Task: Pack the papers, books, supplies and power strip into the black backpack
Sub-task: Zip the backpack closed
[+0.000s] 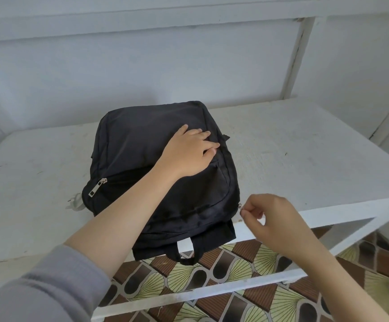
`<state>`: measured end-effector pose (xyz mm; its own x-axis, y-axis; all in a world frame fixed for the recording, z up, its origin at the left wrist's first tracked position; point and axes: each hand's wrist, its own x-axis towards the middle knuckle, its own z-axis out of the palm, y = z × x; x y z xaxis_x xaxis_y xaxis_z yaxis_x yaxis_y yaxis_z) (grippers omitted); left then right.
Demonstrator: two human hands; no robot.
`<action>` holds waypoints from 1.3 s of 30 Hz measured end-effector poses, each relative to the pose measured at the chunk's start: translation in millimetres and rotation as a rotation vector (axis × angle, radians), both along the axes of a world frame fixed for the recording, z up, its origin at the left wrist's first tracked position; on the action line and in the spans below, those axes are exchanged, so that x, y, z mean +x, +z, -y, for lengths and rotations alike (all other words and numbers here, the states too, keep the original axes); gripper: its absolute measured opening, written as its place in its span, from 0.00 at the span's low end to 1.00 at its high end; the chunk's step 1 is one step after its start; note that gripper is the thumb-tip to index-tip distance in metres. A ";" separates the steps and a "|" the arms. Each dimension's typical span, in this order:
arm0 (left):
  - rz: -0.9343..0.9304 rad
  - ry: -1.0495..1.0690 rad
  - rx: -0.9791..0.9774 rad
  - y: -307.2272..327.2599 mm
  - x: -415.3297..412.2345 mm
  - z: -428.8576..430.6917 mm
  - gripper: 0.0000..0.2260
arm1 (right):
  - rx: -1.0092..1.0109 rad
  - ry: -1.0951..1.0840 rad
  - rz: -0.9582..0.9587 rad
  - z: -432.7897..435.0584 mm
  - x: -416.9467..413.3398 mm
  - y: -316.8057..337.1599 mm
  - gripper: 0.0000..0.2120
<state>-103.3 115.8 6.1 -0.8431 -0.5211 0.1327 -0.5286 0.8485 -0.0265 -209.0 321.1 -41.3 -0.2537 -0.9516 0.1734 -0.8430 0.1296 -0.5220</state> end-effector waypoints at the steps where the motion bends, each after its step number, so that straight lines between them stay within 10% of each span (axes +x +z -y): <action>1: 0.001 -0.002 0.001 -0.3 0.2 -0.7 0.18 | 0.000 0.021 -0.007 -2.9 5.7 1.3 0.06; 7: -0.061 -0.019 0.090 0.7 5.8 -10.2 0.18 | -0.040 0.205 -0.052 -12.5 47.6 2.9 0.09; 12: -0.527 -0.075 0.495 -0.9 34.1 -48.7 0.13 | -0.020 0.290 0.006 -8.2 60.1 -3.1 0.11; 18: -0.769 0.024 0.056 -19.5 99.3 -110.0 0.04 | -0.259 0.212 0.097 -6.2 40.9 4.4 0.12; 28: -0.585 0.135 -0.183 -97.8 116.9 -152.4 0.22 | -0.288 0.180 -0.380 16.4 30.7 -7.9 0.27; 39: -0.653 0.247 -0.175 -91.4 100.1 -135.0 0.16 | -0.411 0.169 -0.252 29.5 40.5 -11.7 0.04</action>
<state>-3.2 250.9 -85.3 -0.4231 -0.6115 0.6687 -0.6591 0.7141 0.2360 -168.5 291.7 -53.0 -0.0040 -0.8161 0.5779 -0.9406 -0.1930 -0.2792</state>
